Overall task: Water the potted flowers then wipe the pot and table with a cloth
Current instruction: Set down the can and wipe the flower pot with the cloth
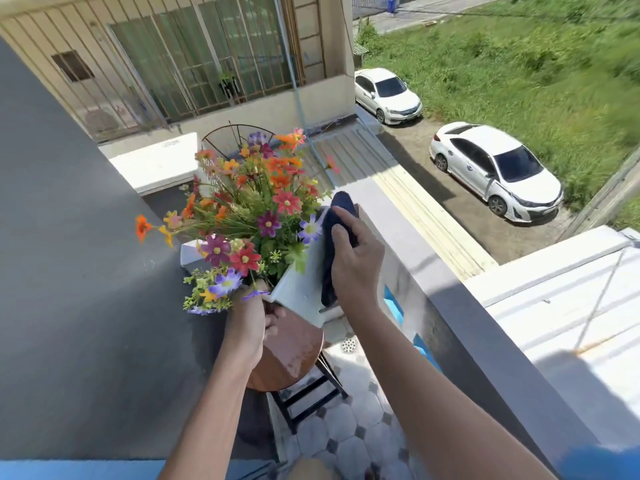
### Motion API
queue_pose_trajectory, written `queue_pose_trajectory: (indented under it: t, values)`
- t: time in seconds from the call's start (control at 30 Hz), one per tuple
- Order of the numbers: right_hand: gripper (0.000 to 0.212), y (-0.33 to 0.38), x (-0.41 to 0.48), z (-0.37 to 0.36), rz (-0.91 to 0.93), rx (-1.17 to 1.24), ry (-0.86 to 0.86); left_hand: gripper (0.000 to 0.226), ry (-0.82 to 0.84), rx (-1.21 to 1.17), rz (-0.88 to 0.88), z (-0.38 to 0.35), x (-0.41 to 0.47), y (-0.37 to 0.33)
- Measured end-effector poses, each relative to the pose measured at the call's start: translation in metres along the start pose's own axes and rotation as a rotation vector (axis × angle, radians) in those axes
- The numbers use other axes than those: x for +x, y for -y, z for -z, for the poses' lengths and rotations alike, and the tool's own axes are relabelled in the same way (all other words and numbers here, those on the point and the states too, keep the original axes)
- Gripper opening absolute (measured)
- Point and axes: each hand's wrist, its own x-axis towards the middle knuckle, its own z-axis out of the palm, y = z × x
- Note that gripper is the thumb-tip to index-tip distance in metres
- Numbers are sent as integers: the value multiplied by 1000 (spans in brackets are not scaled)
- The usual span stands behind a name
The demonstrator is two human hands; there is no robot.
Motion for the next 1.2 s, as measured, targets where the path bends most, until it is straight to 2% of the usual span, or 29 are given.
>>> queue_pose_trajectory:
  t: [0.23, 0.37, 0.57, 0.8, 0.97, 1.07, 1.2]
  values:
    - [33, -20, 48, -22, -159, -28, 182, 26, -93, 30, -29, 18, 28, -13]
    - [30, -46, 63, -50, -256, -103, 225, 28, -192, 80, -13, 36, 48, -13]
    - [31, -59, 23, -106, -89, -219, 110, 29, -191, -60, 43, 41, 83, -18]
    - [32, -92, -25, -137, 57, -253, 295, 27, -189, -77, 41, 61, 137, -34]
    - [34, -129, 16, -161, -112, -293, 200, 31, -168, -42, 23, 66, 151, -27]
    - [32, -161, 35, -165, -126, -342, 310, 33, -192, -77, 45, 74, 166, -24]
    - [32, -218, 49, -149, -254, -434, 380, 31, -250, -190, 94, 90, 194, -19]
